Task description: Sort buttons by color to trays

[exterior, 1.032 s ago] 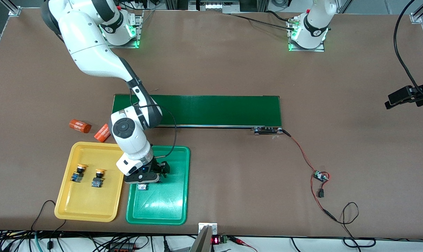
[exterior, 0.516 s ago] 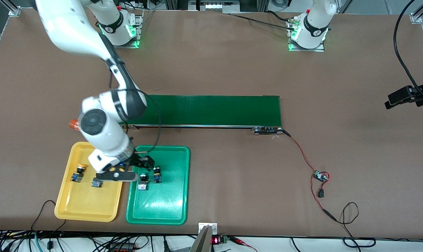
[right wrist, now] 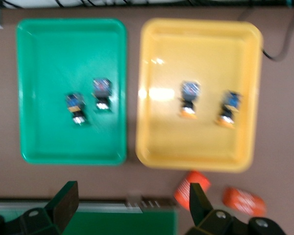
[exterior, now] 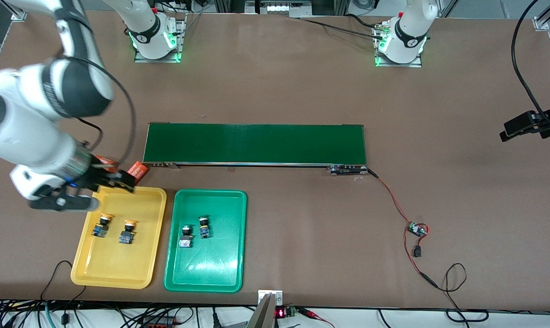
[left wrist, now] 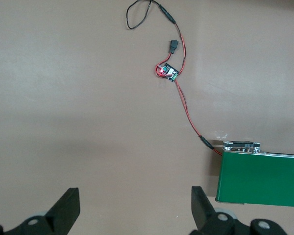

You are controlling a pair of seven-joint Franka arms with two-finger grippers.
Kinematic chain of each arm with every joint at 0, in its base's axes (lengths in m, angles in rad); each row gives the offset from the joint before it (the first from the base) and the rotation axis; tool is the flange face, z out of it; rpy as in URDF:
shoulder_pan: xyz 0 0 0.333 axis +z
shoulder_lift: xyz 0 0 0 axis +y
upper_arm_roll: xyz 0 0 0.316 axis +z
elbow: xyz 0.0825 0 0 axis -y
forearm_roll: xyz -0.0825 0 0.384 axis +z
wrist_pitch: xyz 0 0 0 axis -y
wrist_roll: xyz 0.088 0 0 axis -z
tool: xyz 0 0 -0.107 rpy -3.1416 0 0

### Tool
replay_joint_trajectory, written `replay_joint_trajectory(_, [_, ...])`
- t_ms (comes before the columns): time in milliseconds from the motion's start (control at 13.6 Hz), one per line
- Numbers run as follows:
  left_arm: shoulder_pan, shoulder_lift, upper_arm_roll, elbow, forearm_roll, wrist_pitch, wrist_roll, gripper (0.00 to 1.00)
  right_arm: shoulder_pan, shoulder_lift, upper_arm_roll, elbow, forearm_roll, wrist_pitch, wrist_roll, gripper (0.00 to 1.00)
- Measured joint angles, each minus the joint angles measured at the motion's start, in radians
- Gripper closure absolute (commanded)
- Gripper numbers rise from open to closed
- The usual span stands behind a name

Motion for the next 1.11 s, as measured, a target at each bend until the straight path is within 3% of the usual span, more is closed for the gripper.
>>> replay_joint_trajectory(221, [-0.004, -0.004, -0.003, 0.0, 0.0, -0.006, 0.002, 0.0, -0.064, -0.138, 0.002, -0.095, 0.025, -0.138, -0.026, 0.0])
replay_joint_trajectory(442, [-0.008, -0.006, -0.004, 0.0, 0.0, -0.006, 0.002, 0.0, -0.13, -0.268, 0.003, -0.196, 0.041, -0.193, -0.108, 0.0])
replay_joint_trajectory(737, [-0.008, -0.006, -0.004, 0.0, 0.0, -0.006, 0.003, 0.0, -0.168, -0.303, 0.003, -0.264, 0.069, -0.195, -0.13, 0.0])
replay_joint_trajectory(1106, [-0.008, -0.006, -0.004, 0.0, 0.0, -0.006, 0.004, 0.0, -0.18, -0.313, 0.003, -0.267, 0.044, -0.223, -0.201, 0.0])
